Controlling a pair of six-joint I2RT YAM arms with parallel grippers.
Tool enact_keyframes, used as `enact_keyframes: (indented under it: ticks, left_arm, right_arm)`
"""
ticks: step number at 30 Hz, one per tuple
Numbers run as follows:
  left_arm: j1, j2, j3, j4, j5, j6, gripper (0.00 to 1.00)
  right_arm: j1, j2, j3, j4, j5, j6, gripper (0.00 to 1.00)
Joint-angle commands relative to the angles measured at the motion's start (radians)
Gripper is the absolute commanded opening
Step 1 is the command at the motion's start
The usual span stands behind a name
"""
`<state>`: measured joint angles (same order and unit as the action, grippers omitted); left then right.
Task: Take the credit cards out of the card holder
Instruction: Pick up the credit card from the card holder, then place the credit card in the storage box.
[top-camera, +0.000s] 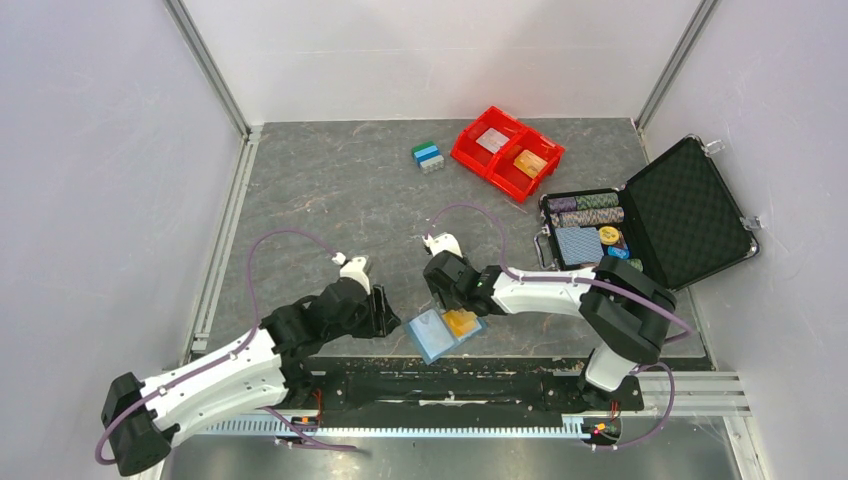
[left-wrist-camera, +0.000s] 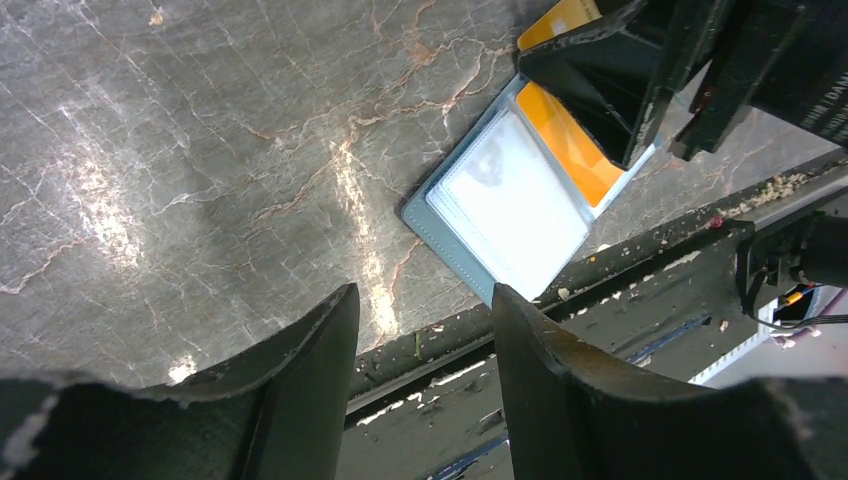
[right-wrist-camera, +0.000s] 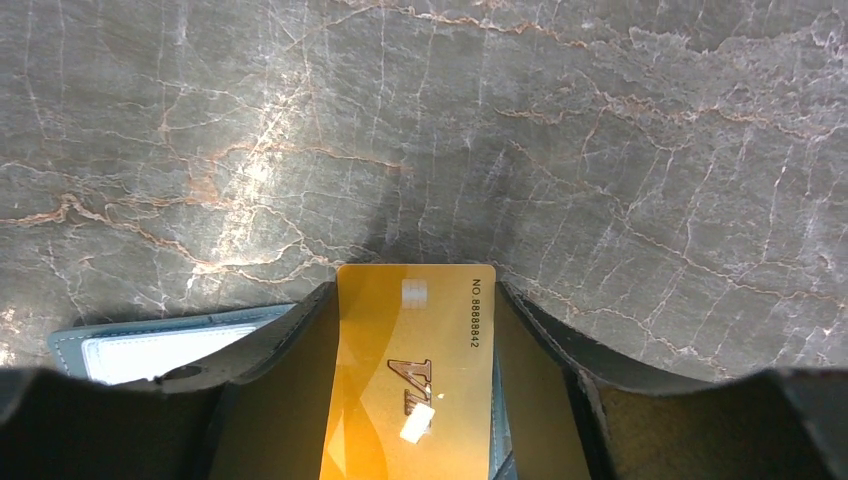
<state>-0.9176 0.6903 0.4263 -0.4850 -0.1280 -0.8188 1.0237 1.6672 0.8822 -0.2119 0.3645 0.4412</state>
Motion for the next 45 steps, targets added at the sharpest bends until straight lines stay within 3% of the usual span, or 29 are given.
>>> enact_keyframes:
  ticks: [1,8,12,21,30,45]
  left_arm:
    - [0.006,0.053,0.073,0.005,0.016,-0.056,0.59]
    - [0.043,0.105,0.134,0.004,0.062,-0.083,0.60]
    - [0.117,0.123,0.138,0.017,0.121,-0.078,0.60]
    - [0.346,0.176,0.129,0.161,0.422,-0.045,0.60]
    - [0.348,0.360,0.170,0.350,0.602,-0.029,0.60]
    - [0.329,0.514,0.164,0.516,0.719,-0.050,0.61]
  right_arm:
    - [-0.001,-0.053,-0.019,0.058,0.000,-0.074,0.52]
    - [-0.006,-0.129,-0.075,0.137,-0.050,-0.125,0.50]
    - [-0.011,-0.181,-0.118,0.204,-0.123,-0.160,0.50]
    - [-0.013,-0.359,-0.285,0.468,-0.272,-0.273,0.48]
    - [-0.011,-0.472,-0.412,0.675,-0.433,-0.313,0.48]
    - [-0.009,-0.436,-0.366,0.666,-0.442,-0.308,0.47]
